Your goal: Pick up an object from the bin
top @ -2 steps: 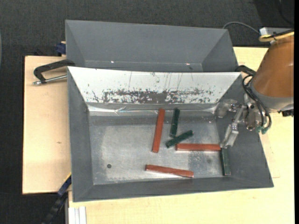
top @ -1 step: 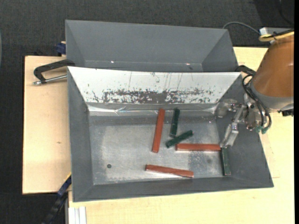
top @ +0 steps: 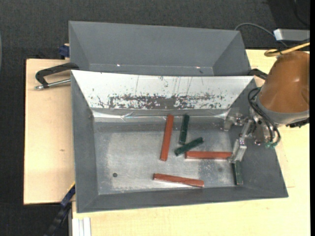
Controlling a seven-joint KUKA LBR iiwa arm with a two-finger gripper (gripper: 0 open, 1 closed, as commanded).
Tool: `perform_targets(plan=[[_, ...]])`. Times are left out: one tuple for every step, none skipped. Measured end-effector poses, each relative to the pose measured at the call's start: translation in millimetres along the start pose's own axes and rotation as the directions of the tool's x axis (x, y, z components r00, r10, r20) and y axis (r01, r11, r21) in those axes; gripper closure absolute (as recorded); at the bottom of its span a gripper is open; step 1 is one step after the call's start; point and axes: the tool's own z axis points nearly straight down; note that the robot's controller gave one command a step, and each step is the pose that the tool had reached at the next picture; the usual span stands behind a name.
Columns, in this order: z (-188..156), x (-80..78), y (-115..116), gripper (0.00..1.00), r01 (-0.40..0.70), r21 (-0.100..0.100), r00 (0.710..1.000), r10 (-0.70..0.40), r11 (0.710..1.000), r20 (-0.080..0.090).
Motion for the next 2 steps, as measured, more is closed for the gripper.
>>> perform_targets(plan=[[71.9,31.8,-0.7,1.00,0.211,-0.002,0.977,-0.211,0.978,-0.005],[71.9,31.8,-0.6,1.00,0.211,-0.002,0.977,-0.211,0.977,-0.005]])
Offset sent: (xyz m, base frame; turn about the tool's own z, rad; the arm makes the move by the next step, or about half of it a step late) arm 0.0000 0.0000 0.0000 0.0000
